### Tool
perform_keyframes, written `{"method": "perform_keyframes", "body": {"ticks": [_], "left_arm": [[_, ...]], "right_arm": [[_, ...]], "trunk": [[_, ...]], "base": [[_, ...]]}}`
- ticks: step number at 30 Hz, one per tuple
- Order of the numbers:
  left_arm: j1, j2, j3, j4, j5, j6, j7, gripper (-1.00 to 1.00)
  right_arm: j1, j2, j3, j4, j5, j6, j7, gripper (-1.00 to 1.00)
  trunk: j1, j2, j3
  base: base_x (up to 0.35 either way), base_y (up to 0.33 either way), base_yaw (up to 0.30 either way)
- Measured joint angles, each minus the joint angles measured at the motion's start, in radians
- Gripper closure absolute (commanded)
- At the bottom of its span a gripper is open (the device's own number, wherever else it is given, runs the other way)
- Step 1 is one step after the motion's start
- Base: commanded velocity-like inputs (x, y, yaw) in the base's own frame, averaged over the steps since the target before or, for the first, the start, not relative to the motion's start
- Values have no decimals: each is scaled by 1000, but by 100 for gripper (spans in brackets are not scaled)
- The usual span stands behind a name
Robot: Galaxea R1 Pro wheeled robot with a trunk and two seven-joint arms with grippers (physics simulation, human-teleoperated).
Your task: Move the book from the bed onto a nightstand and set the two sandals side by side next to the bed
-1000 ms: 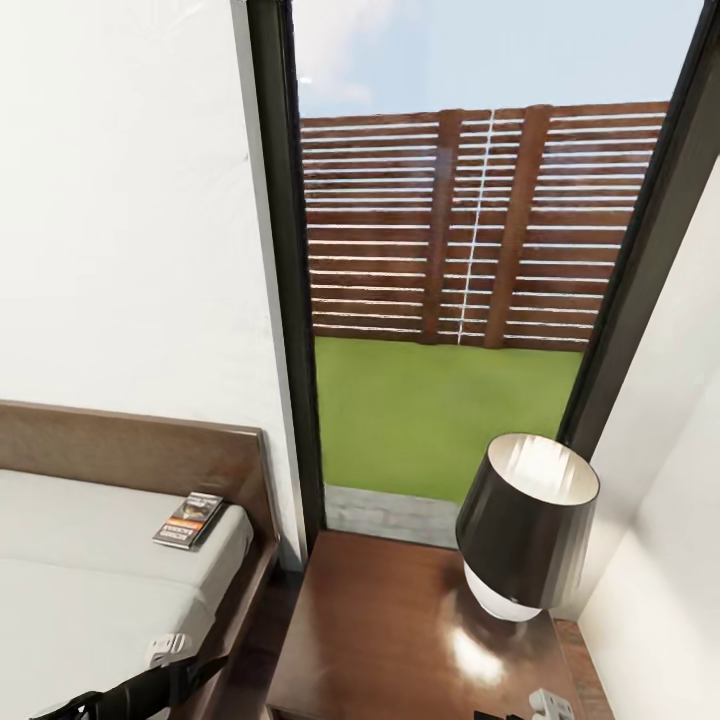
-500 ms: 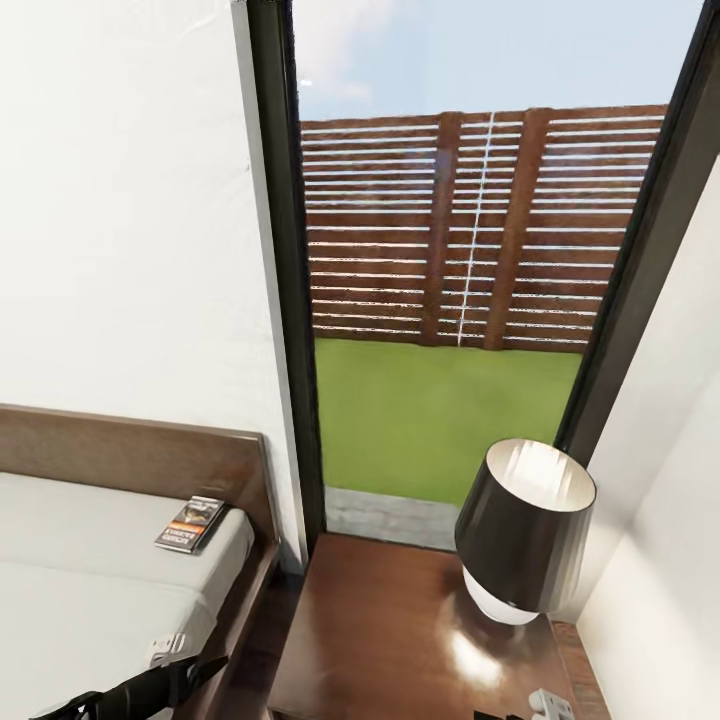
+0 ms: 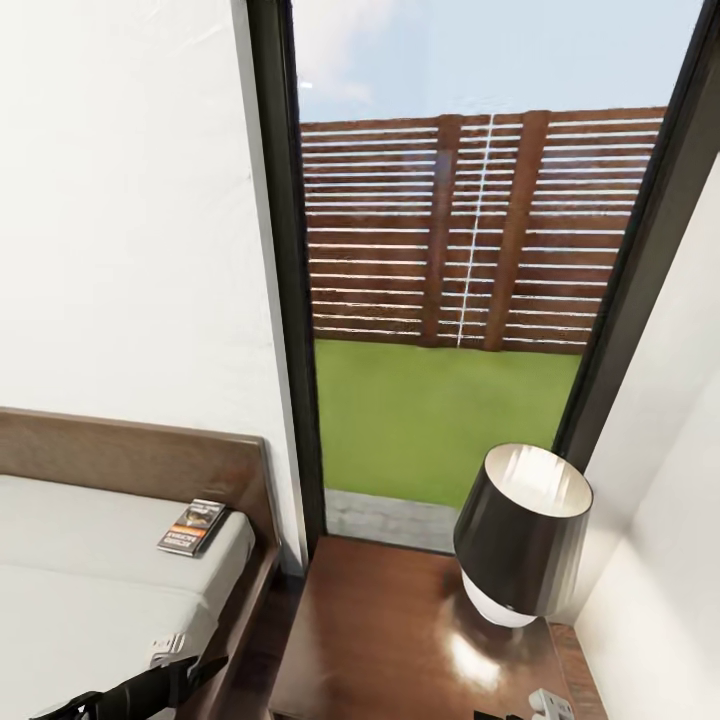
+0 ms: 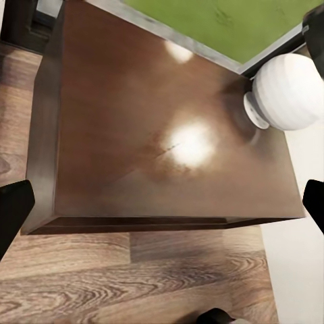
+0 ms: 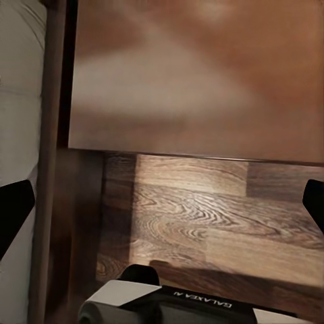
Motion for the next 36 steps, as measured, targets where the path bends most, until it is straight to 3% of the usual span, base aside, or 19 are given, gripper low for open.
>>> {"method": "perform_keyframes", "body": {"ticks": [36], "left_arm": [[0,0,0,0,0,0,0,-100]], "right_arm": [[0,0,0,-1,0,0,0,-100]], "trunk": [[-138,252,113]], "base": [[0,0,0]]}}
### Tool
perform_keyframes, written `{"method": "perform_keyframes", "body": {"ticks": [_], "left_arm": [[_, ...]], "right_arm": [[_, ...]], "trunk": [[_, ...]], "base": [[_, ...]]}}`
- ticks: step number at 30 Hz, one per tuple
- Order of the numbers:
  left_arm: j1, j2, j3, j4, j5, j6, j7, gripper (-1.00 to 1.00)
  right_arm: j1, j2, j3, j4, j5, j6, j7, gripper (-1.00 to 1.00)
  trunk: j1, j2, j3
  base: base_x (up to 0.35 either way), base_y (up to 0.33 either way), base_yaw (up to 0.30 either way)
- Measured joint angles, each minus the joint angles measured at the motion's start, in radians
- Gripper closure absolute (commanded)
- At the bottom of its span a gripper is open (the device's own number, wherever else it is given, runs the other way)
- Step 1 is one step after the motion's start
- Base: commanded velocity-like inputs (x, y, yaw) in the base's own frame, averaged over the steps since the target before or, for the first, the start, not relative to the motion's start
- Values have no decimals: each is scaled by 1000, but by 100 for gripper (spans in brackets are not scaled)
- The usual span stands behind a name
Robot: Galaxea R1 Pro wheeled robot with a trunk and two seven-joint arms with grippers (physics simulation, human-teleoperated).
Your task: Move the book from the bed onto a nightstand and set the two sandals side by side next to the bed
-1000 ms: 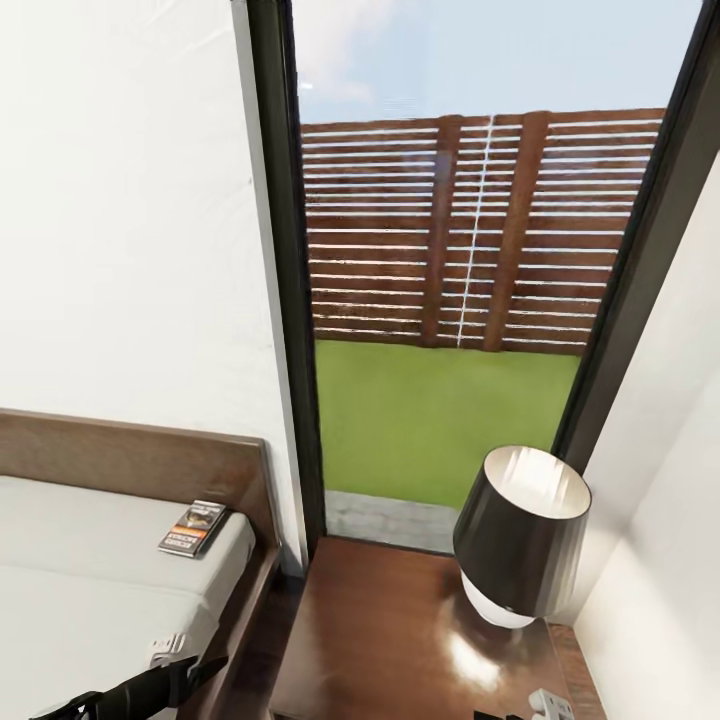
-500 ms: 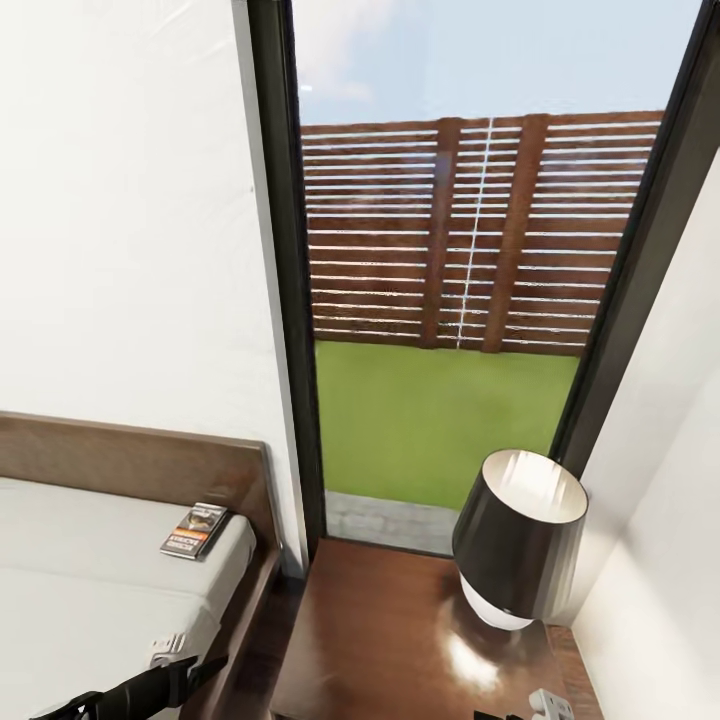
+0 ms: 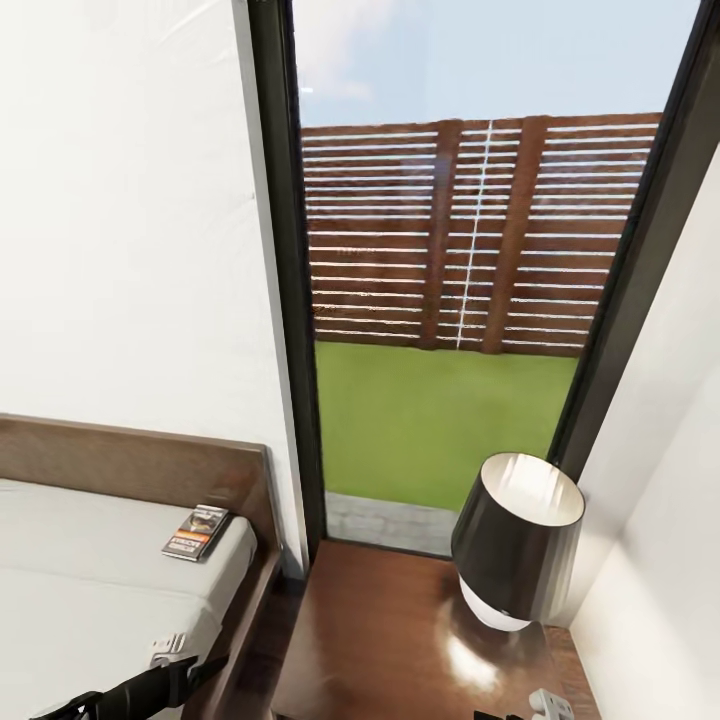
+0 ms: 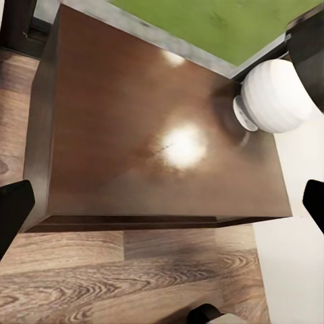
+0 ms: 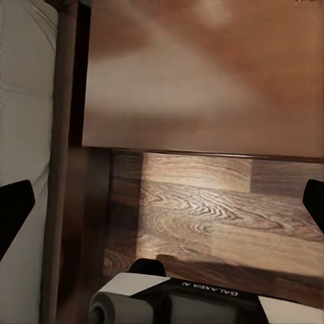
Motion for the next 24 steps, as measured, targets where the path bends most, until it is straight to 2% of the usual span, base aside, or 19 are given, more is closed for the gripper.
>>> {"method": "perform_keyframes", "body": {"ticks": [24], "left_arm": [[0,0,0,0,0,1,2,-100]], "right_arm": [[0,0,0,0,0,0,0,-100]], "trunk": [[-92,168,76]], "base": [[0,0,0]]}}
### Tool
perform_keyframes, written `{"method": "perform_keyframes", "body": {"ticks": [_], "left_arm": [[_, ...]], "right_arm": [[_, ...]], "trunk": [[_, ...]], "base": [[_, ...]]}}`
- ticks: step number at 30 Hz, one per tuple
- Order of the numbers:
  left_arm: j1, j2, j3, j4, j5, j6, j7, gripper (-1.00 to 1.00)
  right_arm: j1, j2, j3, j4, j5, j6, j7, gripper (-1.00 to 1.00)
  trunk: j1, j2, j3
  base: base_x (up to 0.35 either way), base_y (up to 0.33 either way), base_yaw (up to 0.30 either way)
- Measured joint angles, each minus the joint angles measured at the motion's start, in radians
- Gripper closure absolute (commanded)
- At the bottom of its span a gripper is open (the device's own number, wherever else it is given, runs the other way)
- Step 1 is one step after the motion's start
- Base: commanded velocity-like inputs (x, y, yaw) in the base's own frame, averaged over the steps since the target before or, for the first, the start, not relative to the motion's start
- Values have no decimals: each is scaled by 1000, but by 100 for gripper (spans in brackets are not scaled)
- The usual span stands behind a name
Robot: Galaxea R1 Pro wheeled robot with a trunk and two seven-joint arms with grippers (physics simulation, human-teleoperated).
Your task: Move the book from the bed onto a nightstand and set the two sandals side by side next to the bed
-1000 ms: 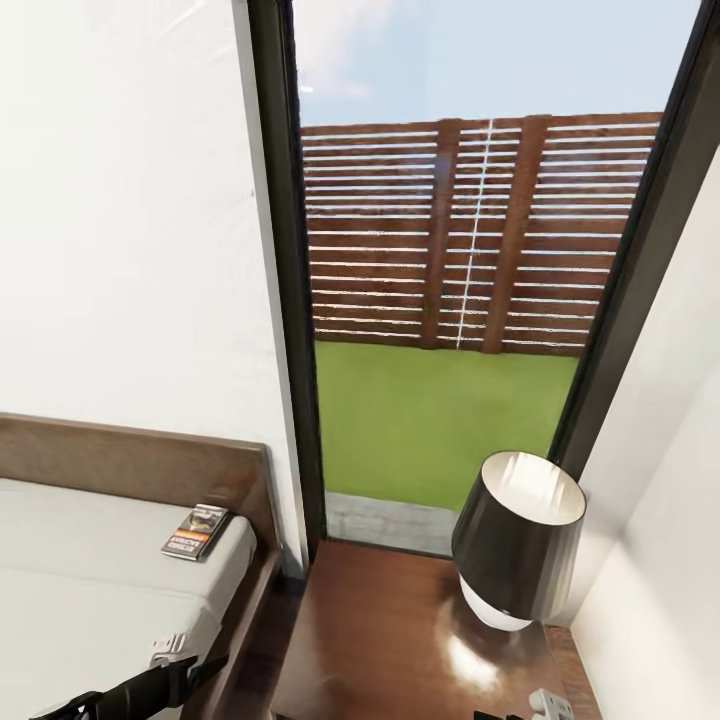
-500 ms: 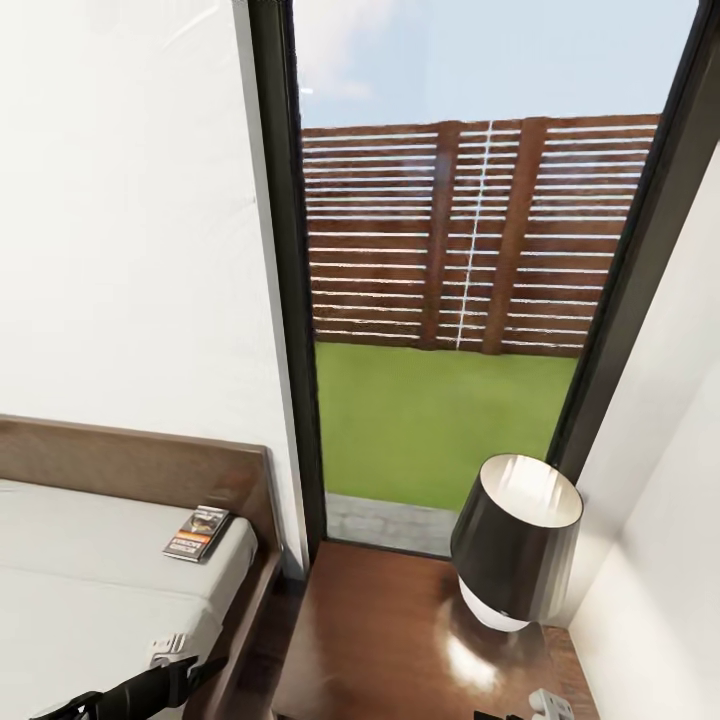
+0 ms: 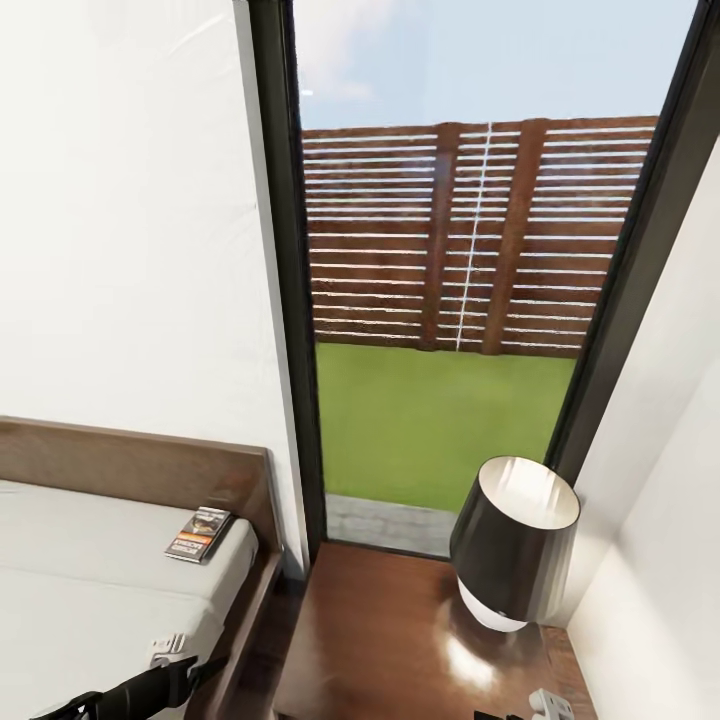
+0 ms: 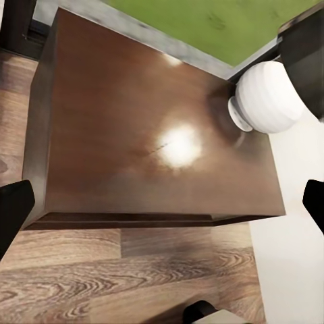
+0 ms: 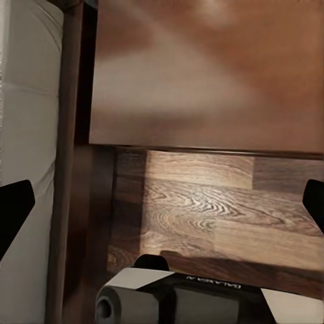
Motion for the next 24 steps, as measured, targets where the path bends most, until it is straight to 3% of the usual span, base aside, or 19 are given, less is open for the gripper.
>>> {"method": "perform_keyframes", "body": {"ticks": [24], "left_arm": [[0,0,0,0,0,0,0,-100]], "right_arm": [[0,-2,0,-1,0,0,0,-100]], "trunk": [[-92,169,76]], "base": [[0,0,0]]}}
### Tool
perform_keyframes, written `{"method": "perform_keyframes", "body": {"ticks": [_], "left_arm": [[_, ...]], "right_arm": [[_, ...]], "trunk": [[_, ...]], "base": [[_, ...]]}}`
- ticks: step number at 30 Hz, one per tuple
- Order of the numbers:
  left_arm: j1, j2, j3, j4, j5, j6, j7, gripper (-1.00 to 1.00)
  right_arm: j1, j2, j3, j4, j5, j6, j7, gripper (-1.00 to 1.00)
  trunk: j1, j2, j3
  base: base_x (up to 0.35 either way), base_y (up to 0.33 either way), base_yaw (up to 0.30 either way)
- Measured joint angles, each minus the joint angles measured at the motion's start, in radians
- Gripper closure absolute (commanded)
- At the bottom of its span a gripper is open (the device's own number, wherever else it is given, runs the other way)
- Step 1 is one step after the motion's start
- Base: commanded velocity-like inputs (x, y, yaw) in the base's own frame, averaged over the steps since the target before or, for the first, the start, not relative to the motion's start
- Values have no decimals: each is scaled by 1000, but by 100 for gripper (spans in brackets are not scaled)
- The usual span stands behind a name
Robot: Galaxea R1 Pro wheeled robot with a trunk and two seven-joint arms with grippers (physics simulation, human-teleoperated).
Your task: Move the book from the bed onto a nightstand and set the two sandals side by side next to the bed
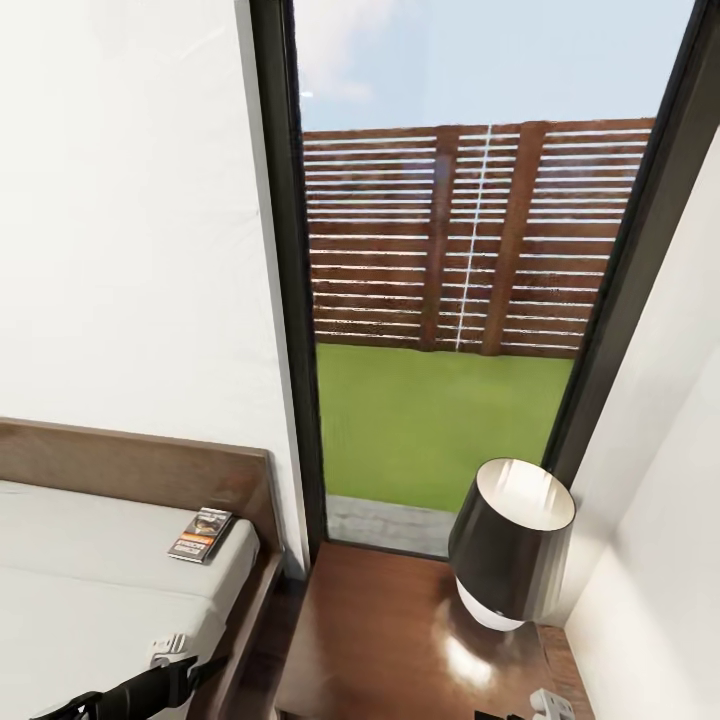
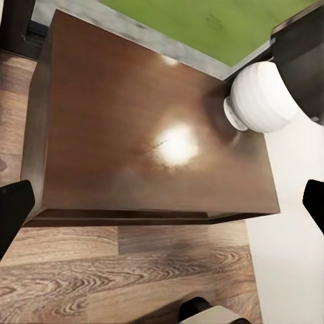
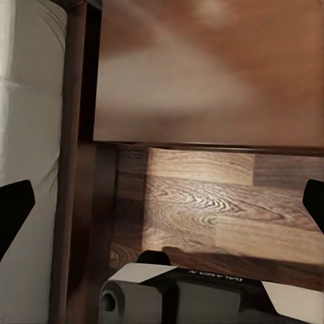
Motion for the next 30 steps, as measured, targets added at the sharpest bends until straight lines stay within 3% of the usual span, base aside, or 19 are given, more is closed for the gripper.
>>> {"method": "perform_keyframes", "body": {"ticks": [30], "left_arm": [[0,0,0,0,0,0,-1,-100]], "right_arm": [[0,0,0,-2,0,0,0,-100]], "trunk": [[-4,7,3]], "base": [[0,0,0]]}}
